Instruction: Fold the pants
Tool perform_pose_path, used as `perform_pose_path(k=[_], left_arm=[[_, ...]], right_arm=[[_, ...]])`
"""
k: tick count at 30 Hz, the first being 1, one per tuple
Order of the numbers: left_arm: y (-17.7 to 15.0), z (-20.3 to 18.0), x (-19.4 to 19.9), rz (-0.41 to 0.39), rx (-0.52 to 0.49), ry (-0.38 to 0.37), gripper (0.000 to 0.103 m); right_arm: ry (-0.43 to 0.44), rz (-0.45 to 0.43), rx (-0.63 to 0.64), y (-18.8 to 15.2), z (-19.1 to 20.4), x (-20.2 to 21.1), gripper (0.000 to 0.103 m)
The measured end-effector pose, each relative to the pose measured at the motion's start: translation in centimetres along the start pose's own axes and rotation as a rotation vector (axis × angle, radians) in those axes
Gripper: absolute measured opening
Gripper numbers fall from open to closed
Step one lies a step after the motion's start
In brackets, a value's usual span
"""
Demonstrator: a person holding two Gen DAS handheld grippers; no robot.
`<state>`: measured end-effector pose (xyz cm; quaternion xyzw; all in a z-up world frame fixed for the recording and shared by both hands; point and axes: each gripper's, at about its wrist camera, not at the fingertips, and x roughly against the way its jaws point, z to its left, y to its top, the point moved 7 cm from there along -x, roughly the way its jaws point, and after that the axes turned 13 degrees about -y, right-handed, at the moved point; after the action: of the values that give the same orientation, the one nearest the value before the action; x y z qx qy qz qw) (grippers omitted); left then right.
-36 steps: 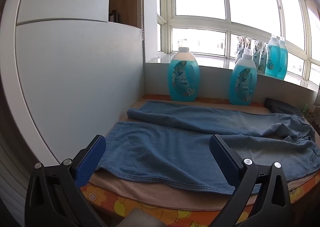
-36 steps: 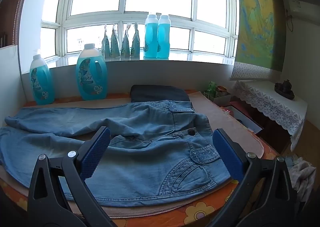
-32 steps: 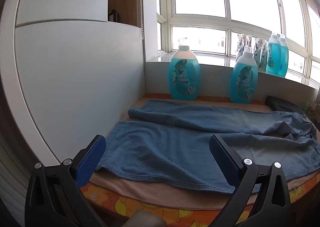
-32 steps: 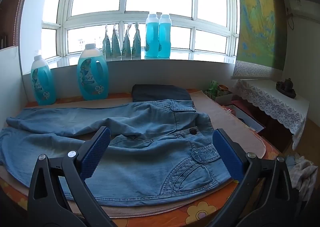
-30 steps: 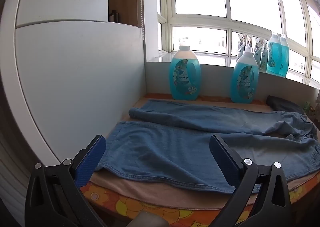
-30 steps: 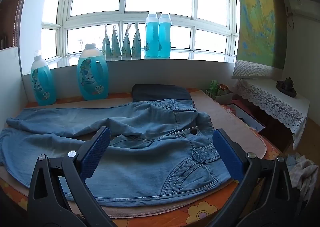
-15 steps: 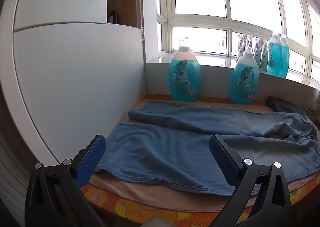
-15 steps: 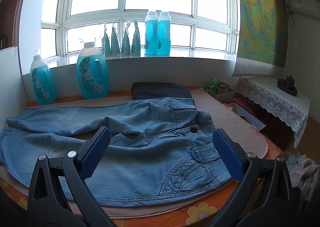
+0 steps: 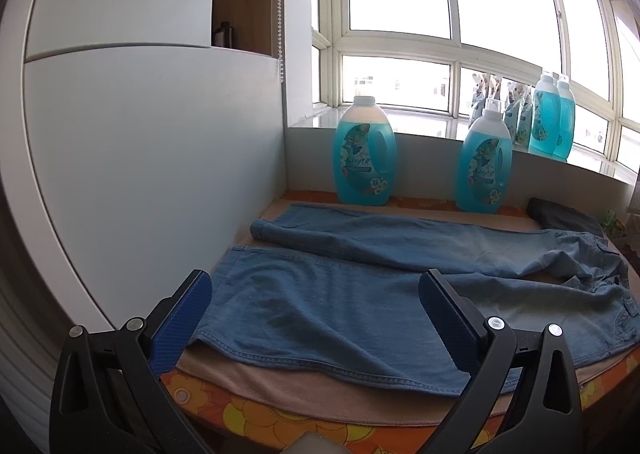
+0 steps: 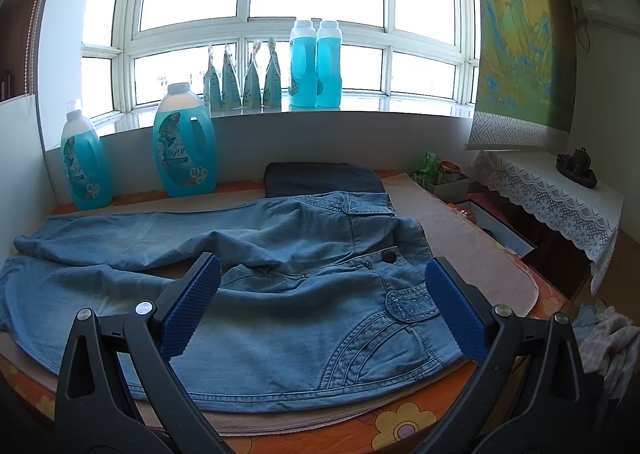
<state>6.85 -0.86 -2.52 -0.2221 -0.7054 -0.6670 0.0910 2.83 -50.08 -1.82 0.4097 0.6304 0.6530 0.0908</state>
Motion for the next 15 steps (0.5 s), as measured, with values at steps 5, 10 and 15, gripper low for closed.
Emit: perform_pose_path(k=[5, 10, 15], left_arm=[[-0.08, 0.11, 0.00, 0.003, 0.009, -0.005, 0.103], [-0.08, 0.14, 0.05, 0.003, 0.008, -0.002, 0.103], [-0.07, 0.10, 0.05, 0.003, 0.007, -0.003, 0.103]], right_arm=[[0.003, 0.001, 0.000, -0.66, 0.05, -0.50, 0.103], [0.004, 0.004, -0.003, -0.75, 0.15, -0.53, 0.103], [0.003, 0.004, -0.002, -0.82, 0.18, -0.50, 0.103]])
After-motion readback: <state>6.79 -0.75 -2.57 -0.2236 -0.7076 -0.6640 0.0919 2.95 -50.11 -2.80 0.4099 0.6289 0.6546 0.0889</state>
